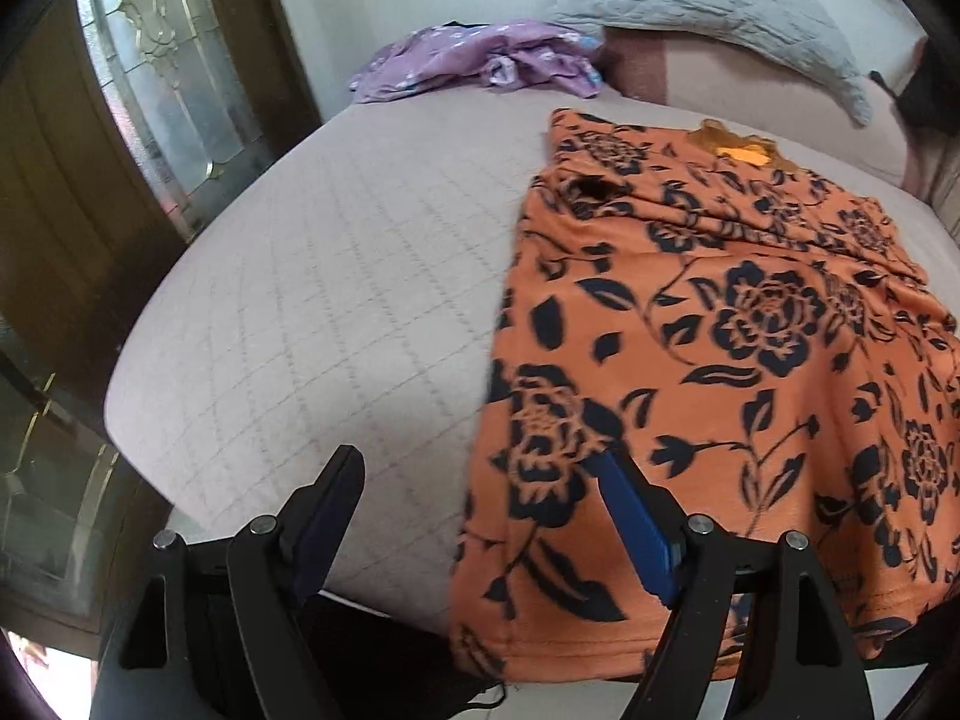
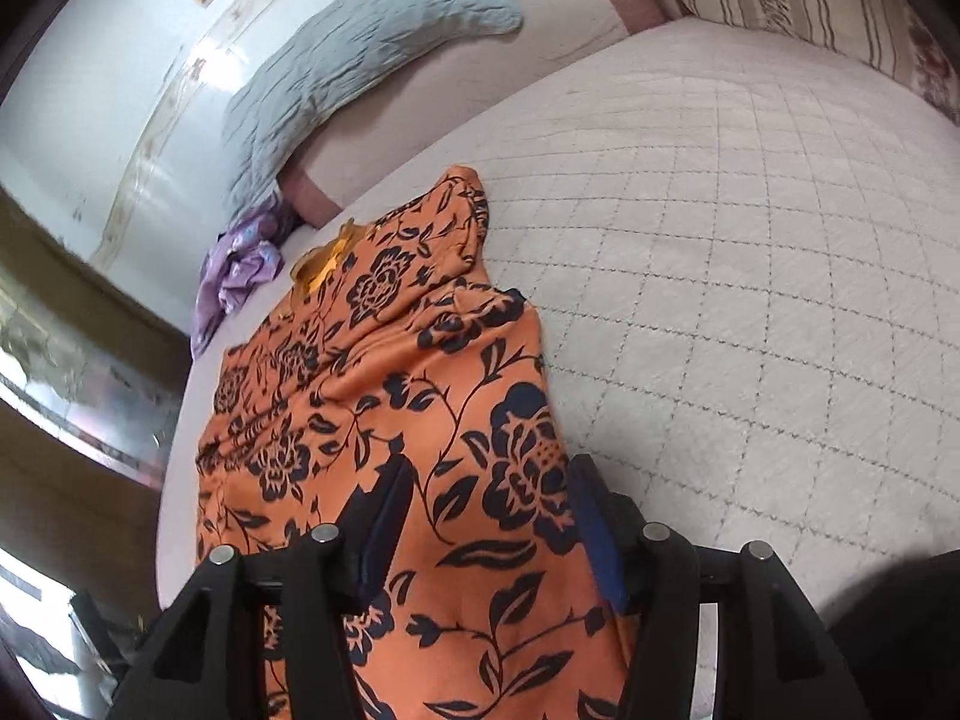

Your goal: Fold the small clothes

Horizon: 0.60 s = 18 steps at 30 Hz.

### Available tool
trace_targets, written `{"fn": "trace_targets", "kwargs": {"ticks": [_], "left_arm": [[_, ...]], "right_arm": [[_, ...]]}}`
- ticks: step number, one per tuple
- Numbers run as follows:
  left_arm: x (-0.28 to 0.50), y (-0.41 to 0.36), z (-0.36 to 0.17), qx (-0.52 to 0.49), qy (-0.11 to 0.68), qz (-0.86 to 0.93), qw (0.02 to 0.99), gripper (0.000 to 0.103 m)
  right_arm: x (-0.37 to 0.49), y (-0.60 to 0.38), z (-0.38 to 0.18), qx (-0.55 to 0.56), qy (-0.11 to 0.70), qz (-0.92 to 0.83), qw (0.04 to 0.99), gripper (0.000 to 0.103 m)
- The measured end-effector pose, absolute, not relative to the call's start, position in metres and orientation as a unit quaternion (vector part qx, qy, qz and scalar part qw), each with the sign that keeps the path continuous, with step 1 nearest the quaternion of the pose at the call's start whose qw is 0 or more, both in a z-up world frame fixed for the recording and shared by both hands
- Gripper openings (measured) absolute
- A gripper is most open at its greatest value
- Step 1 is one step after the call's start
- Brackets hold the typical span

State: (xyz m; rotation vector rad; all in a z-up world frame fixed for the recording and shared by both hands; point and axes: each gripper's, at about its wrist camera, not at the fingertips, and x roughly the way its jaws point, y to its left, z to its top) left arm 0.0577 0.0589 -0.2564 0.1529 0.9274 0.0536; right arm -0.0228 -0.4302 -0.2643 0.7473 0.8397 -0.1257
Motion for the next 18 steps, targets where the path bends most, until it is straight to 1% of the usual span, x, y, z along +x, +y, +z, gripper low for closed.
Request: {"fn": "trace_targets", "kwargs": {"ticks": [6, 18], "left_arm": [[0.055, 0.058, -0.256, 0.088, 0.446, 0.050, 0.889, 0.081], [0.049, 0.057, -0.249, 0.085, 0.439, 0.053, 0.893, 0.081]], "right_arm": [[-0.018, -0.422, -0.267, 0.335, 0.412, -0.061, 0.845, 0.057], [-0.029, -0.436, -0.269, 0.352, 0.408, -0.073, 0.839, 0.057]]}}
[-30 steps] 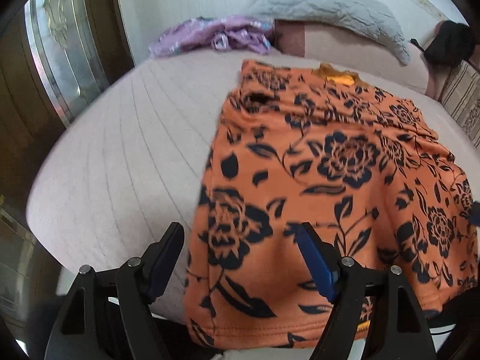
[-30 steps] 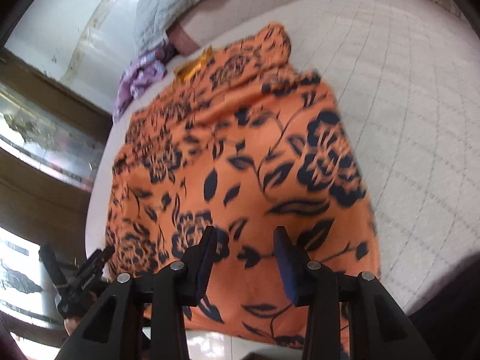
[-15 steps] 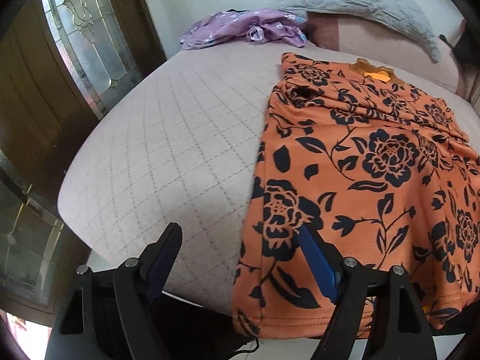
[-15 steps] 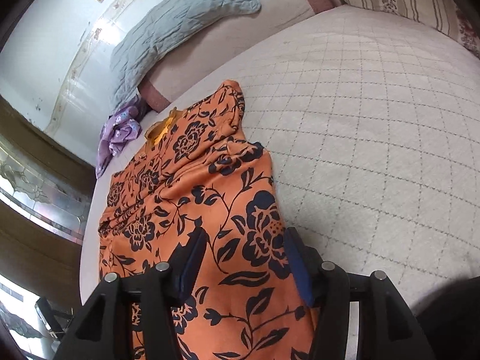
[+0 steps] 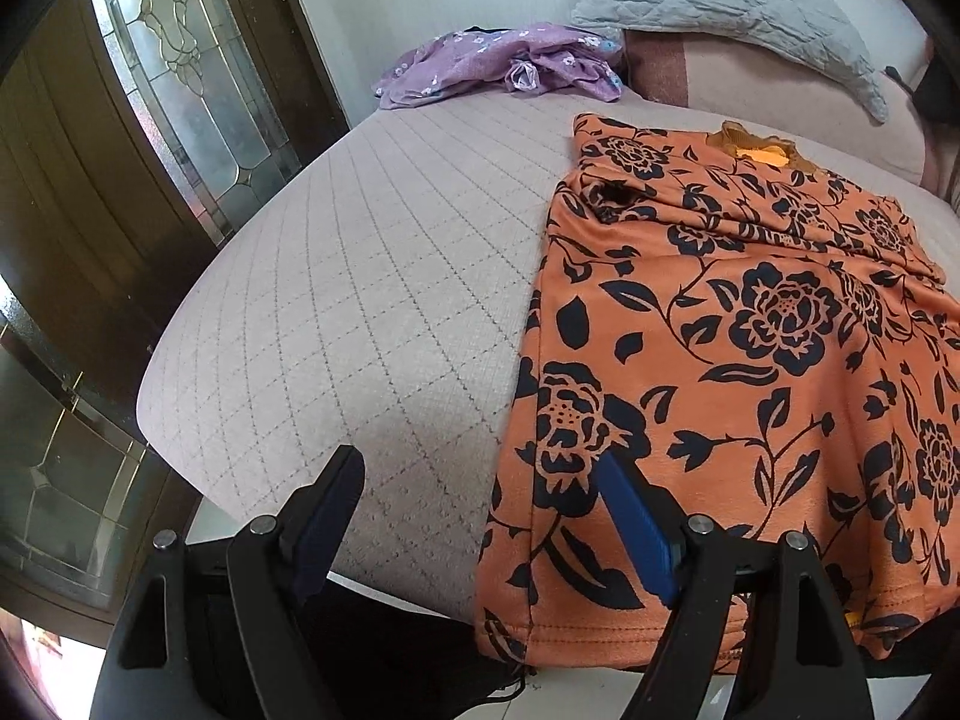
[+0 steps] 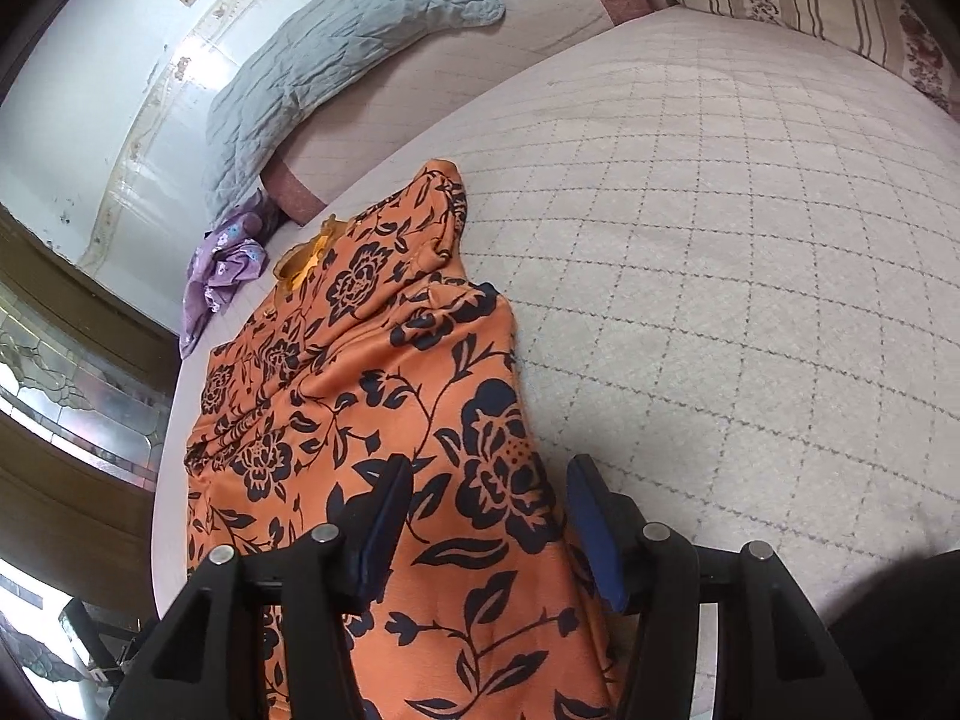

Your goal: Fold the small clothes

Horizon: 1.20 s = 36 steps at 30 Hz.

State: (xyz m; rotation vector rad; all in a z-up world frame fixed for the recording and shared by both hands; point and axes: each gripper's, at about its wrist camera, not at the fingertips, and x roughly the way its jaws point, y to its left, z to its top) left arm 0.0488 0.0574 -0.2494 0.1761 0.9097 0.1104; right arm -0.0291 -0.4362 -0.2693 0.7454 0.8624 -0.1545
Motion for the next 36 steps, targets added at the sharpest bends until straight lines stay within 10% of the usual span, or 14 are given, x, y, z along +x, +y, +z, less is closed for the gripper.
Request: {"fn": "trace_targets", "kwargs": {"ticks": [36], "left_arm": [[0.063, 0.104, -0.267, -0.079, 0.529, 0.005, 0.845, 0.080]], "right_arm": [[-0.055, -0.458, -0.293, 0.426, 0.440, -0.058, 0.789, 0.061]]}}
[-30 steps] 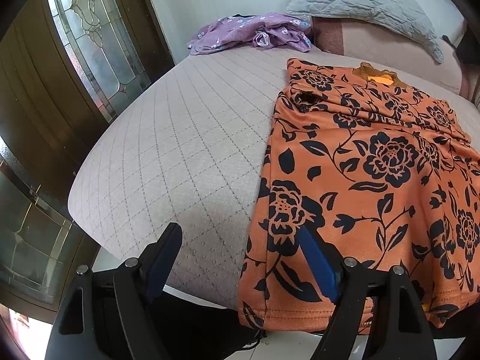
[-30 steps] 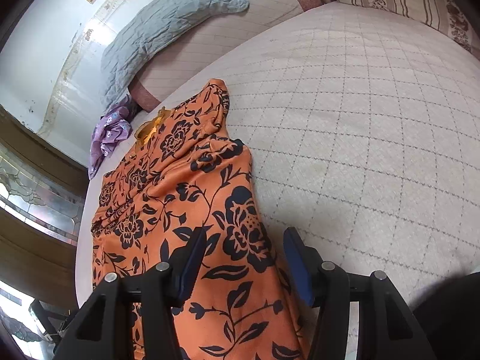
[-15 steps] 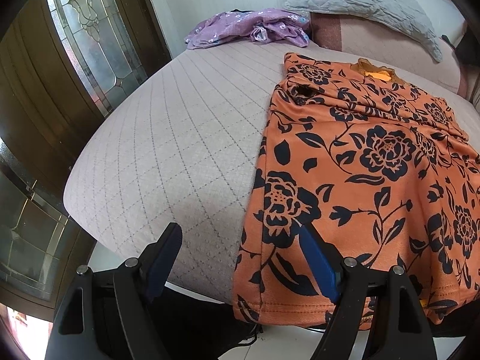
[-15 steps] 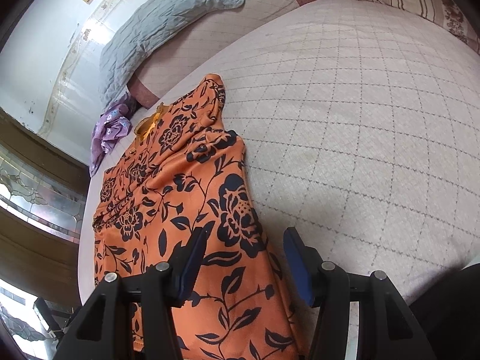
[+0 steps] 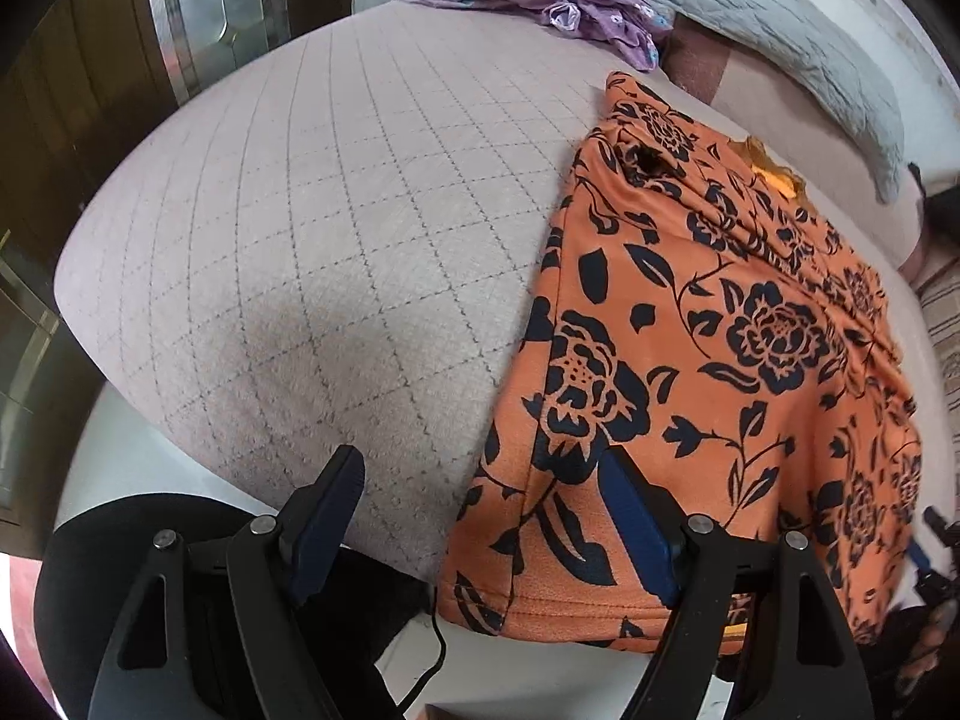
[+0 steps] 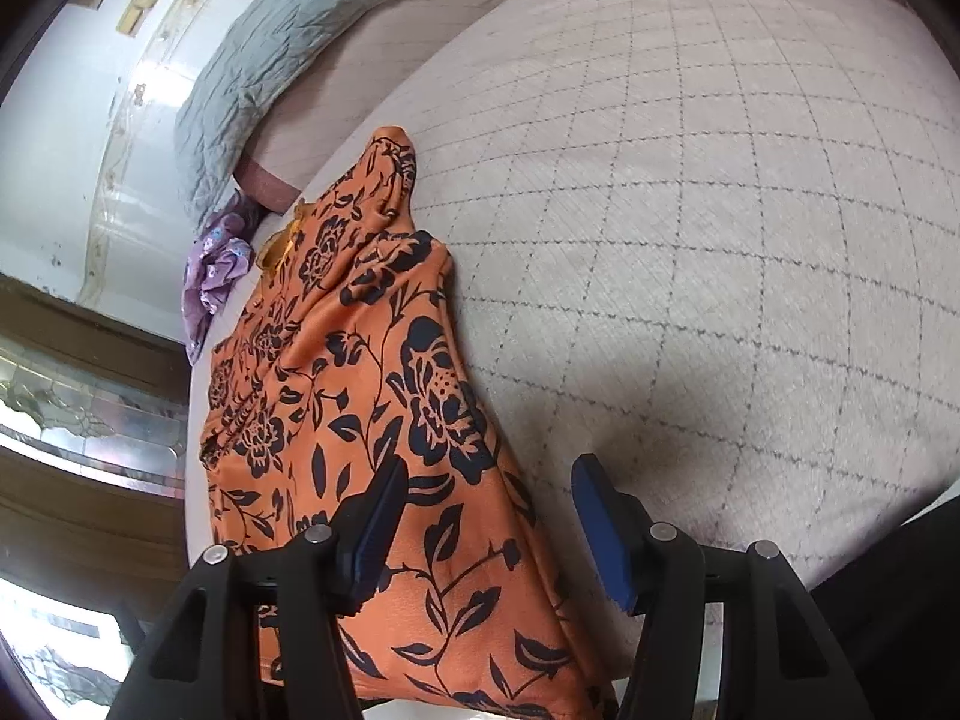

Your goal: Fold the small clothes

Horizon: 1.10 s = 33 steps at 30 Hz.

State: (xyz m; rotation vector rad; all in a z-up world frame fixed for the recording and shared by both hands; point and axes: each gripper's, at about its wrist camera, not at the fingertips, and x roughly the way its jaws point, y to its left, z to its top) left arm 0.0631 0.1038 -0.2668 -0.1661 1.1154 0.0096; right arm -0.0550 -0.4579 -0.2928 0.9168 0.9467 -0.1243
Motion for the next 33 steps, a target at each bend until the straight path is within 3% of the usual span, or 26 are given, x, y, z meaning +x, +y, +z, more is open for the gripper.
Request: {"fn": "trace_targets", "kwargs": {"ticks": [5, 14, 16, 18, 19, 21, 24, 25, 26, 28, 31, 32, 33], "left_arm": [[0.061, 0.105, -0.269, -0.071, 0.537, -0.003, 0.840, 0.064], [0.064, 0.104, -0.288, -0.083, 0.577, -0.004, 0.813, 0.065], [0.061, 0.097, -0.287, -0.068, 0.569, -0.007, 0.819, 0.065], [0.060, 0.089, -0.284, -0.059, 0.563, -0.020, 0.824, 0.047], [0.060, 0.086, -0.283, -0.055, 0.559, -0.027, 0.827, 0.034], [0.061, 0.081, -0.280, -0.048, 0.556, -0.028, 0.829, 0.024], [0.061, 0.081, -0.280, -0.054, 0.558, -0.030, 0.827, 0.023], [0.063, 0.085, -0.280, -0.057, 0.560, -0.030, 0.826, 0.030], [0.064, 0.086, -0.282, -0.058, 0.568, -0.026, 0.821, 0.049], [0.065, 0.086, -0.285, -0.062, 0.574, -0.021, 0.817, 0.067], [0.062, 0.081, -0.288, -0.060, 0.576, -0.048, 0.814, 0.066], [0.061, 0.077, -0.287, -0.053, 0.571, -0.052, 0.817, 0.055], [0.058, 0.075, -0.287, -0.046, 0.568, -0.052, 0.820, 0.047]], "right_arm": [[-0.060, -0.455, -0.293, 0.414, 0.455, -0.060, 0.786, 0.061], [-0.063, -0.419, -0.292, 0.346, 0.494, -0.031, 0.797, 0.062], [-0.061, -0.402, -0.286, 0.291, 0.494, -0.032, 0.819, 0.053], [-0.056, -0.392, -0.285, 0.266, 0.493, -0.012, 0.828, 0.016], [-0.055, -0.390, -0.284, 0.260, 0.489, -0.011, 0.832, 0.015], [-0.053, -0.387, -0.284, 0.248, 0.486, -0.018, 0.838, 0.015], [-0.051, -0.395, -0.287, 0.277, 0.489, -0.017, 0.827, 0.015], [-0.050, -0.397, -0.289, 0.288, 0.490, -0.017, 0.823, 0.016], [-0.049, -0.398, -0.290, 0.292, 0.493, -0.017, 0.819, 0.017], [-0.048, -0.395, -0.289, 0.289, 0.494, -0.016, 0.820, 0.019], [-0.047, -0.384, -0.286, 0.271, 0.492, 0.002, 0.827, 0.039], [-0.047, -0.379, -0.285, 0.265, 0.490, 0.011, 0.830, 0.051], [-0.047, -0.374, -0.284, 0.249, 0.489, 0.010, 0.836, 0.054]]}}
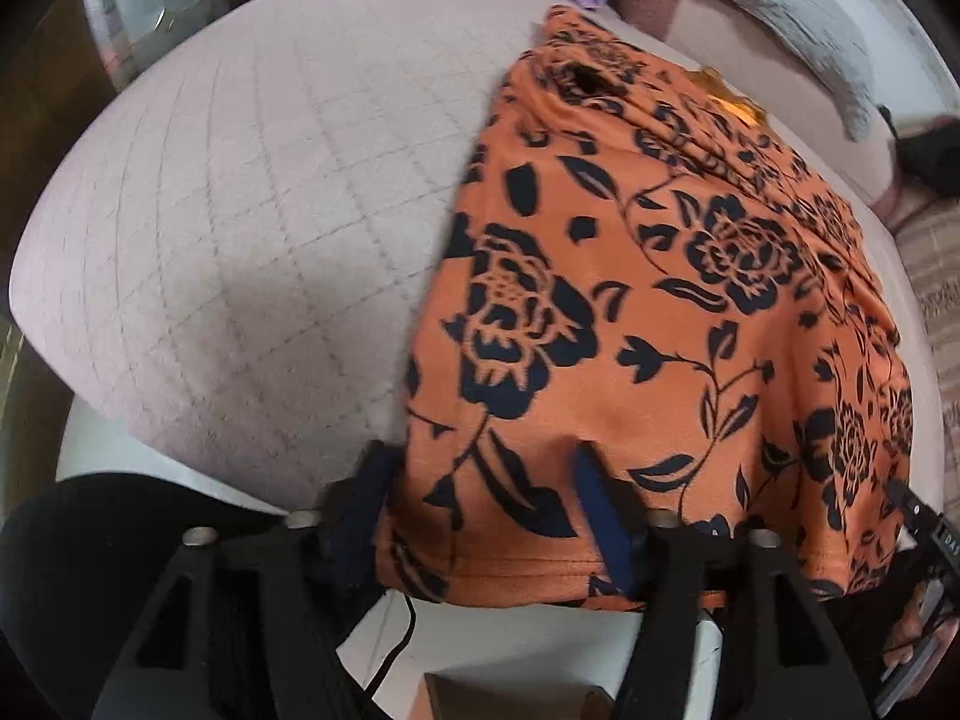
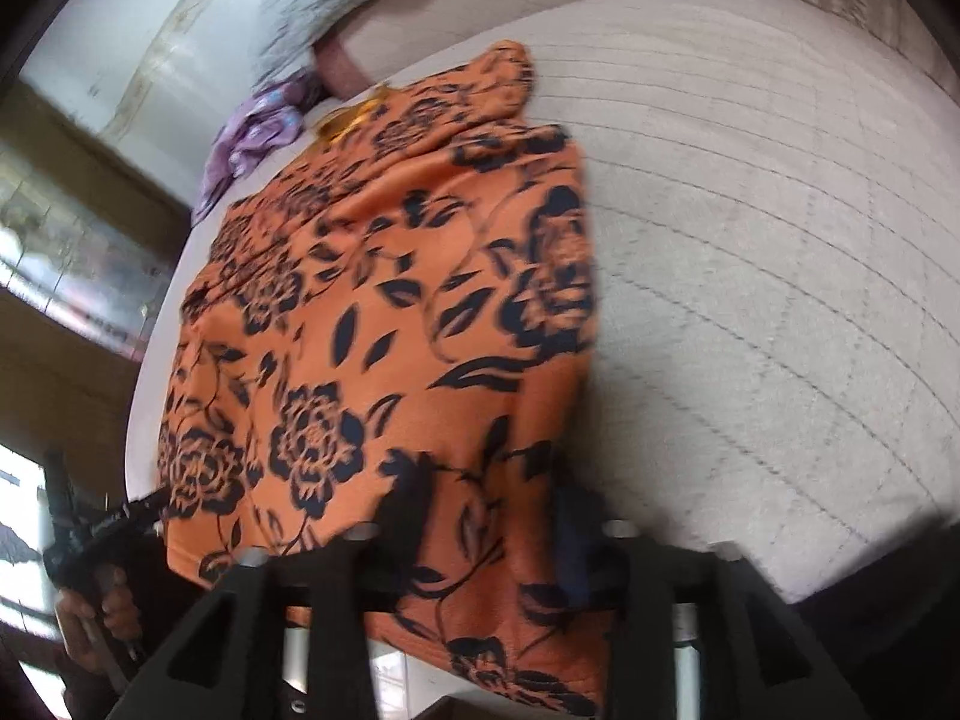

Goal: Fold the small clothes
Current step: 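Grasp the blouse hem with both grippers and lift it toward the collar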

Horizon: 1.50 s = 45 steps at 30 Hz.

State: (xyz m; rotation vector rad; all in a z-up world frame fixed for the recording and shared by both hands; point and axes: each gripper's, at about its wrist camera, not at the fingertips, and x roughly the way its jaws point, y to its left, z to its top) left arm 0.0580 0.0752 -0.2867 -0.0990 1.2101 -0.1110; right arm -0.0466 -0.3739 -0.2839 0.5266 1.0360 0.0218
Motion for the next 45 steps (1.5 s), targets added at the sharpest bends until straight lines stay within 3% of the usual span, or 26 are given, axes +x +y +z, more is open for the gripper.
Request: {"fn": "trace_targets", "kwargs": {"ticks": [1, 2, 3, 4, 6, 12, 15, 19, 22, 24, 25, 26, 27, 29, 31, 33, 37, 45], "left_arm": [[0.057, 0.073, -0.286, -0.040, 0.564, -0.053, 0.823, 0.034], [0.056, 0.073, -0.284, -0.045, 0.560, -0.064, 0.825, 0.014], [0.056, 0.074, -0.283, -0.050, 0.559, -0.072, 0.824, 0.007], [0.057, 0.071, -0.283, -0.058, 0.560, -0.080, 0.823, 0.007], [0.059, 0.072, -0.280, -0.064, 0.557, -0.082, 0.824, 0.007], [0.055, 0.076, -0.256, -0.080, 0.515, -0.117, 0.845, 0.007], [0.058, 0.073, -0.260, -0.071, 0.526, -0.119, 0.839, 0.008], [0.061, 0.076, -0.281, -0.085, 0.568, -0.117, 0.810, 0.048], [0.058, 0.075, -0.282, -0.087, 0.565, -0.128, 0.811, 0.054], [0.059, 0.075, -0.283, -0.081, 0.564, -0.133, 0.811, 0.054], [0.059, 0.075, -0.282, -0.085, 0.561, -0.136, 0.812, 0.046], [0.059, 0.075, -0.281, -0.087, 0.556, -0.139, 0.815, 0.022], [0.062, 0.073, -0.282, -0.087, 0.555, -0.140, 0.816, 0.010], [0.063, 0.072, -0.281, -0.087, 0.550, -0.145, 0.818, 0.007], [0.062, 0.070, -0.278, -0.083, 0.544, -0.150, 0.822, 0.007], [0.061, 0.070, -0.271, -0.078, 0.536, -0.161, 0.825, 0.007], [0.071, 0.076, -0.242, -0.084, 0.511, -0.191, 0.834, 0.007], [0.137, 0.076, -0.171, -0.109, 0.462, -0.227, 0.851, 0.007]], "right_arm": [[-0.046, -0.369, -0.283, 0.229, 0.491, 0.009, 0.840, 0.053], [-0.046, -0.363, -0.282, 0.203, 0.491, 0.002, 0.847, 0.044], [-0.046, -0.362, -0.281, 0.190, 0.492, -0.003, 0.850, 0.021], [-0.046, -0.362, -0.281, 0.183, 0.491, -0.005, 0.852, 0.014], [-0.049, -0.367, -0.276, 0.202, 0.475, 0.004, 0.857, 0.010], [-0.063, -0.385, -0.244, 0.269, 0.366, 0.042, 0.890, 0.009], [-0.055, -0.392, -0.253, 0.294, 0.388, 0.039, 0.873, 0.009], [-0.041, -0.387, -0.277, 0.300, 0.466, 0.021, 0.832, 0.013], [-0.041, -0.391, -0.289, 0.310, 0.496, 0.012, 0.811, 0.016], [-0.042, -0.393, -0.294, 0.326, 0.495, 0.018, 0.805, 0.026], [-0.042, -0.393, -0.294, 0.328, 0.495, 0.020, 0.805, 0.028], [-0.043, -0.392, -0.293, 0.325, 0.494, 0.022, 0.806, 0.033], [-0.044, -0.389, -0.292, 0.318, 0.494, 0.026, 0.809, 0.040], [-0.044, -0.378, -0.289, 0.291, 0.491, 0.038, 0.820, 0.051], [-0.043, -0.363, -0.286, 0.238, 0.500, 0.038, 0.832, 0.045], [-0.044, -0.351, -0.284, 0.204, 0.506, 0.050, 0.837, 0.012], [-0.042, -0.359, -0.273, 0.240, 0.487, 0.080, 0.836, 0.010], [-0.001, -0.412, -0.204, 0.325, 0.373, 0.097, 0.864, 0.008]]}}
